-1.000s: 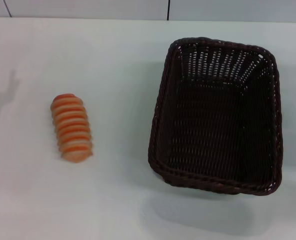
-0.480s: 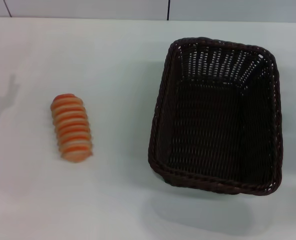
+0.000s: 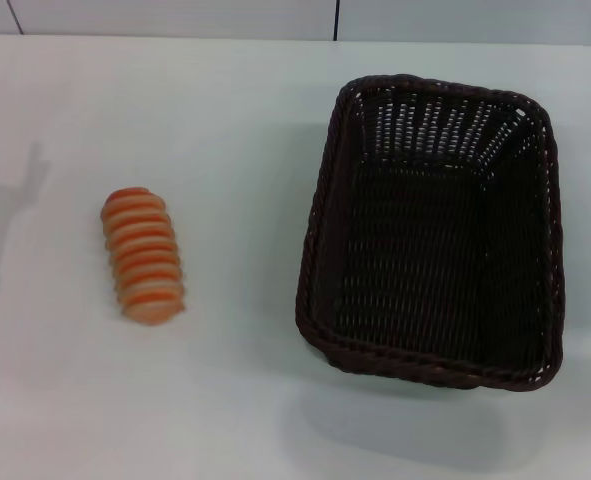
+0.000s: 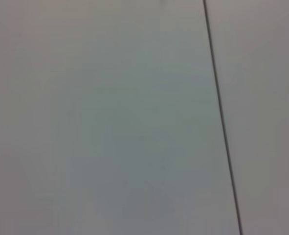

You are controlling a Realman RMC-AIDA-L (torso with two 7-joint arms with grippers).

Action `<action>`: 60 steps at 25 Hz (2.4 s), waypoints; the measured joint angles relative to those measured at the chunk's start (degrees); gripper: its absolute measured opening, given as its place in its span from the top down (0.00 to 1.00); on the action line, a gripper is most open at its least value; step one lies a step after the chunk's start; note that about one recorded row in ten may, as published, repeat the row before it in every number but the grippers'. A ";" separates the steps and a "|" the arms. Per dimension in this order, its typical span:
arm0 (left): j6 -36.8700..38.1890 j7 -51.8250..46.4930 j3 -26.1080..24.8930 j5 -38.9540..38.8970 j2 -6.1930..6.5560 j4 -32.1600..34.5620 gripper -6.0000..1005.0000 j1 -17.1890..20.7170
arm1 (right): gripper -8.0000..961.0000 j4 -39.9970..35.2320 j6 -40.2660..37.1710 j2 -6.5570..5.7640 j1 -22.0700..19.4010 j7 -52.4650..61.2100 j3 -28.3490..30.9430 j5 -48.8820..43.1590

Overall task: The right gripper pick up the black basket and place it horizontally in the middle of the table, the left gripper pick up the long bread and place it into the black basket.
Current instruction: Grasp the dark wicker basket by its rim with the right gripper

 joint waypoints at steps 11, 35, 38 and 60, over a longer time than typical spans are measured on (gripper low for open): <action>-1.09 -0.06 1.01 0.20 0.01 -0.04 0.14 0.00 | 0.16 -19.06 17.44 -0.19 -5.56 -11.33 0.62 0.25; -0.82 0.29 1.38 0.20 0.25 -0.64 0.14 -0.08 | 0.16 -72.25 81.66 0.19 -16.66 4.56 9.59 -34.82; -0.77 0.19 1.48 0.20 0.23 -0.64 0.14 0.09 | 0.16 -76.35 88.30 0.00 -16.35 10.27 6.17 -42.62; -0.13 0.27 0.89 -0.14 0.72 -0.22 0.14 0.29 | 0.16 -93.09 129.57 -0.12 -14.45 12.68 1.80 -28.32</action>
